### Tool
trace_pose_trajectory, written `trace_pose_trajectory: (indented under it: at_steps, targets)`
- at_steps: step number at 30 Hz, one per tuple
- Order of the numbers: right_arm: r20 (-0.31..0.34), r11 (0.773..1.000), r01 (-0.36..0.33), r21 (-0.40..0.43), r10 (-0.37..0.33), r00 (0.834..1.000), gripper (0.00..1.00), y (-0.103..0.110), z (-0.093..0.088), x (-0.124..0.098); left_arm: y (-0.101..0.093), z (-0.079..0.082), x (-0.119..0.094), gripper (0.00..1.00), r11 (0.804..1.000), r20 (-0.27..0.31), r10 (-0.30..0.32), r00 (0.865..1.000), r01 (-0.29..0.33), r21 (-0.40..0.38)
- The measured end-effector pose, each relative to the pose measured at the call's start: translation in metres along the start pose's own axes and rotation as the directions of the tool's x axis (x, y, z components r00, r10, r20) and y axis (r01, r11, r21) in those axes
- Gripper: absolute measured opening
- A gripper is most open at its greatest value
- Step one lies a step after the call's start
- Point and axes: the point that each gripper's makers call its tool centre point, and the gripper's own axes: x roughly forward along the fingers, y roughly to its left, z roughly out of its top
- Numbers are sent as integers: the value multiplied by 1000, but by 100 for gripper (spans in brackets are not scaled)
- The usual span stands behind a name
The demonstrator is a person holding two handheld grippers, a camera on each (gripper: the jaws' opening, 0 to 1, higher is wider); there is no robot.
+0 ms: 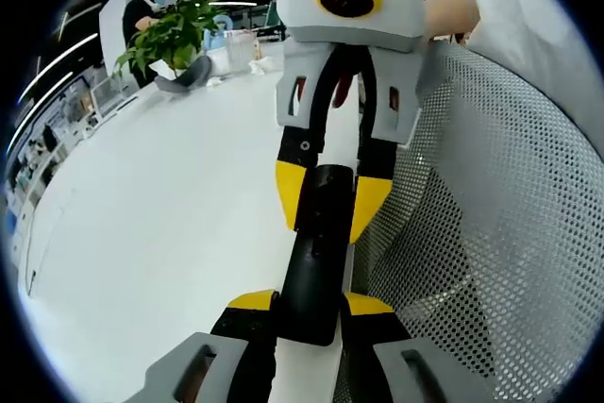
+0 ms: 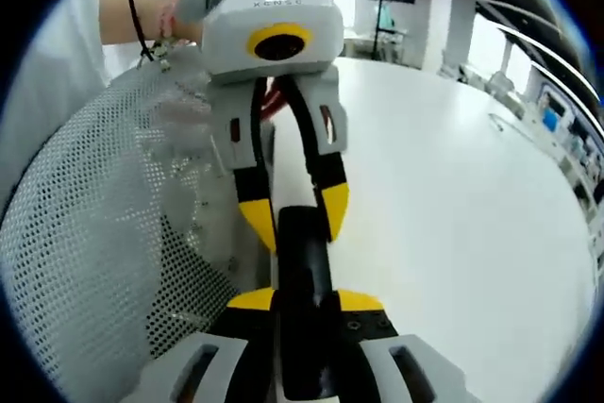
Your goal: Press the specified remote control buttons in sequence, fully releasing each button before pressing the next.
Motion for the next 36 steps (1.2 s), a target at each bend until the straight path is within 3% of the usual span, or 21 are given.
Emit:
trace_pose_trajectory:
  at_steps: [36]
  targets:
    - [-24,999,17,-35,-18,1000,21,-3,-25,-7,0,0,0,25,1000,8,1,1000,-1,-9]
